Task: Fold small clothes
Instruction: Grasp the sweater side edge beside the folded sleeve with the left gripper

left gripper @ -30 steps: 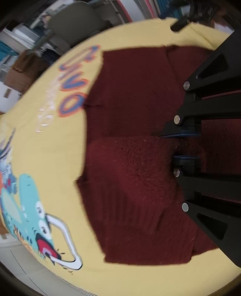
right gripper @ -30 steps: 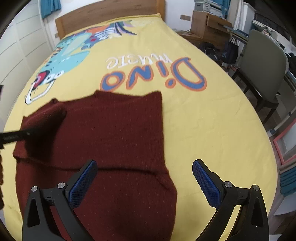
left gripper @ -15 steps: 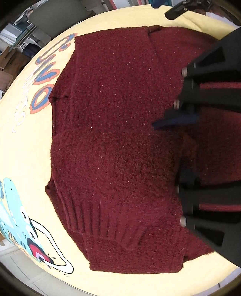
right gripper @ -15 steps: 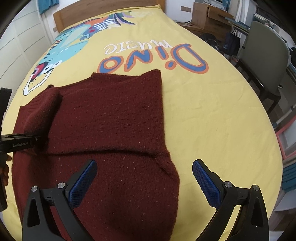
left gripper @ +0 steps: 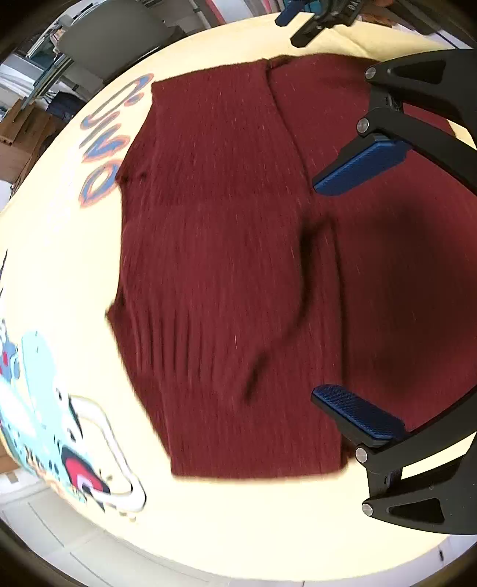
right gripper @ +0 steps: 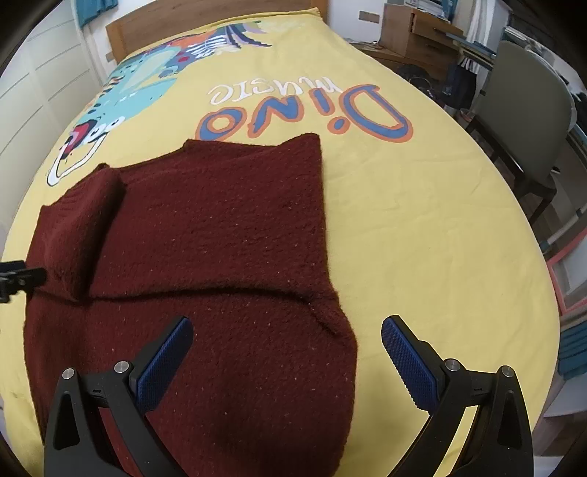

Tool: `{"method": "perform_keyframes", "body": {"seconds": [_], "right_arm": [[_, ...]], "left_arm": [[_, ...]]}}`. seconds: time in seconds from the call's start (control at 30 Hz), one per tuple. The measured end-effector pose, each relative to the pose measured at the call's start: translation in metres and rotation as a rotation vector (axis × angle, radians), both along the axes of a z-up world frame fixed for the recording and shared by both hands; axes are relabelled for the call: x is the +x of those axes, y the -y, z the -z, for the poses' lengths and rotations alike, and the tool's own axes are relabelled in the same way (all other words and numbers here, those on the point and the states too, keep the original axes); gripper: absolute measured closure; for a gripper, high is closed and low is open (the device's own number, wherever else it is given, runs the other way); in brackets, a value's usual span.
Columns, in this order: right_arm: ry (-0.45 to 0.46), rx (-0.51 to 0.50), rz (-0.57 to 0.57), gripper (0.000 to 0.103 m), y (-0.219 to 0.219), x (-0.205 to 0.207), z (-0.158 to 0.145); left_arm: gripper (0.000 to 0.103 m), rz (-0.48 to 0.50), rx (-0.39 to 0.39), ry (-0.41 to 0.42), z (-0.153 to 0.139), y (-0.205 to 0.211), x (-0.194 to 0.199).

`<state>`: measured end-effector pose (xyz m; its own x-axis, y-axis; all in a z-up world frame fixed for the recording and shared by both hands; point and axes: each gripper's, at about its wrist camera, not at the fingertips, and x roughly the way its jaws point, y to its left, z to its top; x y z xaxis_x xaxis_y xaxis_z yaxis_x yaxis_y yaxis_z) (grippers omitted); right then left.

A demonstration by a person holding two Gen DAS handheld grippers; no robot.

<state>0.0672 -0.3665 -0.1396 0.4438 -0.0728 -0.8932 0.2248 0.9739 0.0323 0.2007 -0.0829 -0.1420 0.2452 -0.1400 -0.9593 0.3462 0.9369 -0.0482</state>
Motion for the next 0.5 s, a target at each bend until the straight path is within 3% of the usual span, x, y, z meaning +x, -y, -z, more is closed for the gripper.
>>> {"method": "perform_keyframes", "body": {"seconds": [0.2,0.5], "right_arm": [[0.001,-0.005,-0.021,0.001,-0.011,0.005,-0.001],[-0.043,-0.011,-0.061,0.001,-0.031,0.01,0.013]], "left_arm": [[0.001,-0.049,0.086,0.04,-0.008,-0.061,0.0],[0.003,-0.088,0.124,0.003,0.034,-0.11,0.003]]}}
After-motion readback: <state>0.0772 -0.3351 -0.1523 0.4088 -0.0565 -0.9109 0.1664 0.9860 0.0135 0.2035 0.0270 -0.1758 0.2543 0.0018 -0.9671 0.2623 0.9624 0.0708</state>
